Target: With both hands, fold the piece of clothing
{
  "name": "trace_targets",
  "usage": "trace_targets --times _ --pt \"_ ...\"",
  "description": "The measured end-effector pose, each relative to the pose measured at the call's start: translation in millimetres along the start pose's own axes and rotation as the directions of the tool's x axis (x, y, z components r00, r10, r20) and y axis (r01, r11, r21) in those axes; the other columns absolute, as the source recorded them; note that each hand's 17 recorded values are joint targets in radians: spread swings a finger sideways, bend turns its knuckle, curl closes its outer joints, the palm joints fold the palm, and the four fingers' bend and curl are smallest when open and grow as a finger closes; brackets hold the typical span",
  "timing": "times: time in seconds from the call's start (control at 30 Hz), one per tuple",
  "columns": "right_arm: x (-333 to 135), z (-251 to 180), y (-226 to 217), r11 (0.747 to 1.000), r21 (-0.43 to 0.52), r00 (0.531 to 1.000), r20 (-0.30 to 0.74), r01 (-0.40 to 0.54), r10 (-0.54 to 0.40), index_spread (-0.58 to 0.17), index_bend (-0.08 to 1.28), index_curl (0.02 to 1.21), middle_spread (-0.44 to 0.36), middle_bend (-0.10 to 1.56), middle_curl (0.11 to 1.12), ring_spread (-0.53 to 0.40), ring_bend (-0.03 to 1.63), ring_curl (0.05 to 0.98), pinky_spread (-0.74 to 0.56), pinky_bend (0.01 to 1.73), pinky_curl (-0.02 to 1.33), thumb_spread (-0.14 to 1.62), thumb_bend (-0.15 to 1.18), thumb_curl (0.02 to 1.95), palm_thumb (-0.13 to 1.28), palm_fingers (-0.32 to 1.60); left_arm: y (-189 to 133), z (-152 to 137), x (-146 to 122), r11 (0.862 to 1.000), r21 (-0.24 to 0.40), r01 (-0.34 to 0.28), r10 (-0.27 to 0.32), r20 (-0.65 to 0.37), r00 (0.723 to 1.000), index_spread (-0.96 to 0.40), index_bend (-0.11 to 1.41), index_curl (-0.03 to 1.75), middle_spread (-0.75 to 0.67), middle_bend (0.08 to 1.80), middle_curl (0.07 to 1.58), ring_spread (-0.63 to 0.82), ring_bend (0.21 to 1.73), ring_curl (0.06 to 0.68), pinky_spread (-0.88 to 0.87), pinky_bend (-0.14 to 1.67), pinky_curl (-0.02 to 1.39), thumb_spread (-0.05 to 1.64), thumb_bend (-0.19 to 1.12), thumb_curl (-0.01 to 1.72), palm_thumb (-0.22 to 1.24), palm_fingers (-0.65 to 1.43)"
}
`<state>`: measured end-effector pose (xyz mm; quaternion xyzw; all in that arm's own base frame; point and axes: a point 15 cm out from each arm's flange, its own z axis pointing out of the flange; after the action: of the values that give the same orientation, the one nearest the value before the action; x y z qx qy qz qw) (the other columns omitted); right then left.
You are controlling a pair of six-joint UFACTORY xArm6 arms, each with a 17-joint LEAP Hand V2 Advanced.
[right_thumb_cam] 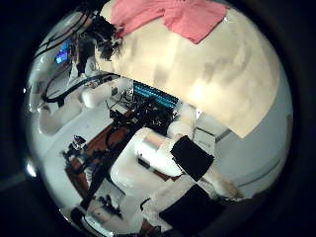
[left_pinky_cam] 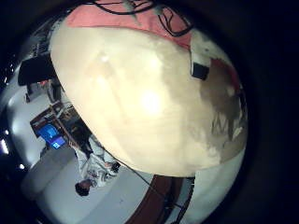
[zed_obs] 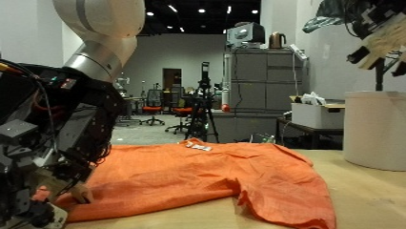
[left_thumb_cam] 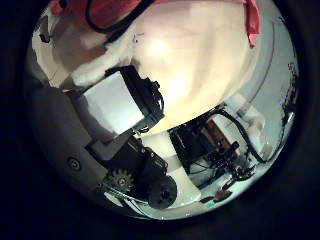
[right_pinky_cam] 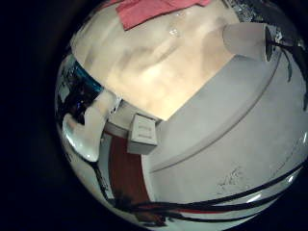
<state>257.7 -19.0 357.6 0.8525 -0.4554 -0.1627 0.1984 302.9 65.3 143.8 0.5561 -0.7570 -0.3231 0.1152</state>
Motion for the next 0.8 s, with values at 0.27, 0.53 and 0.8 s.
trace_targets --times 0.27,0.53,0.8 --pt "-1.2 0.5 -1.2 1.0 -0.004 1.0 -0.002 0.006 -0.006 -0.256 0.18 0.33 0.1 0.19 0.31 0.261 0.2 0.222 0.38 0.23 0.32 1.2 -0.02 0.25 0.59 0.13 1.2 1.0 -1.2 1.0 -0.016 -0.024 0.024 -0.003 1.0 -0.48 0.43 0.39 -0.54 0.91 0.64 -0.53 0.98 0.436 -0.69 0.98 0.54 1.06 -0.03 0.34 0.61 1.26" --pt "-0.3 3.8 -2.2 1.0 -0.013 1.0 0.005 0.008 -0.008 -0.259 0.18 0.33 0.077 0.19 0.31 0.245 0.2 0.233 0.39 0.22 0.32 1.2 -0.01 0.26 0.59 0.17 15.0 -5.9 -10.8 0.999 -0.042 -0.031 0.033 0.045 0.998 -0.53 0.47 0.48 -0.54 1.0 0.64 -0.53 1.03 0.462 -0.69 1.04 0.56 1.1 -0.02 0.31 0.59 1.2" --pt "6.1 -0.2 -12.9 1.0 0.031 1.0 -0.021 0.008 -0.007 -0.256 0.17 0.31 0.052 0.19 0.31 0.189 0.32 0.269 0.35 0.22 0.32 1.21 -0.01 0.26 0.61 0.28 26.5 -17.3 -12.4 0.998 -0.025 -0.05 0.051 0.033 0.998 -0.56 0.45 0.56 -0.53 1.05 0.63 -0.52 1.06 0.476 -0.68 1.06 0.57 1.15 -0.01 0.29 0.62 1.17"
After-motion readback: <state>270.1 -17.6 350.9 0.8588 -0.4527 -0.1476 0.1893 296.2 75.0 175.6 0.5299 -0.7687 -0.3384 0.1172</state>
